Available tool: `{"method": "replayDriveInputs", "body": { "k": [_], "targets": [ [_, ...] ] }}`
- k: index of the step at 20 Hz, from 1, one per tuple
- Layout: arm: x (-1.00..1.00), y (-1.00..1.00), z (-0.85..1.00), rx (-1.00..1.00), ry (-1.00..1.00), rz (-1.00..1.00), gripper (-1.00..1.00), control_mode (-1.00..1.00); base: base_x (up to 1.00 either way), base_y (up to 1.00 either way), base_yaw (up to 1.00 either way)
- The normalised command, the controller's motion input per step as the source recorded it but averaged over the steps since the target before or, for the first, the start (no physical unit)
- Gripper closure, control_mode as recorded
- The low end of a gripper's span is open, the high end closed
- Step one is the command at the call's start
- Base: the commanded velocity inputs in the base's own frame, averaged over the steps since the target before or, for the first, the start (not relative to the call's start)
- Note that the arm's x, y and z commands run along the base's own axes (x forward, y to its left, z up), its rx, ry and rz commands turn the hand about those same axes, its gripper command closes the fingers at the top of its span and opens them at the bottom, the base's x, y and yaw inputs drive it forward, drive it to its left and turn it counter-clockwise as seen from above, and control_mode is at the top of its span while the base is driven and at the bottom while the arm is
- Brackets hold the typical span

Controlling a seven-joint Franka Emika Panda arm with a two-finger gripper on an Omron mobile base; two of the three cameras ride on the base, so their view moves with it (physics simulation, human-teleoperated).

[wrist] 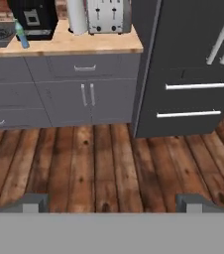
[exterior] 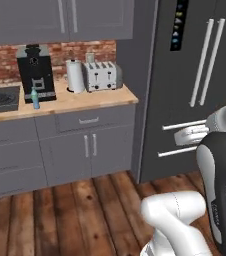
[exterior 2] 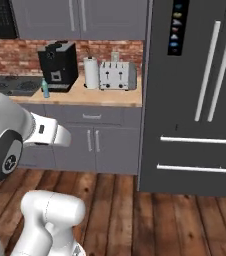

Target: Place the drinks on the dining counter in a tight cluster.

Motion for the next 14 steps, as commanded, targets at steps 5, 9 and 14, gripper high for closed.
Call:
{"method": "replayDriveInputs", "body": {
  "k": [5, 9, 14],
  "targets": [
    [0.0, 0.0, 0.0, 0.0, 0.0, 0.0, -1.0, 1.0, 1.0, 1.0, -0.25],
    [0.0, 0.0, 0.0, 0.0, 0.0, 0.0, -1.0, 1.0, 0.99, 1.0, -0.15],
    [0.0, 0.0, 0.0, 0.0, 0.0, 0.0, -1.0, 1.0, 0.94, 0.9, -0.04]
  ]
}}
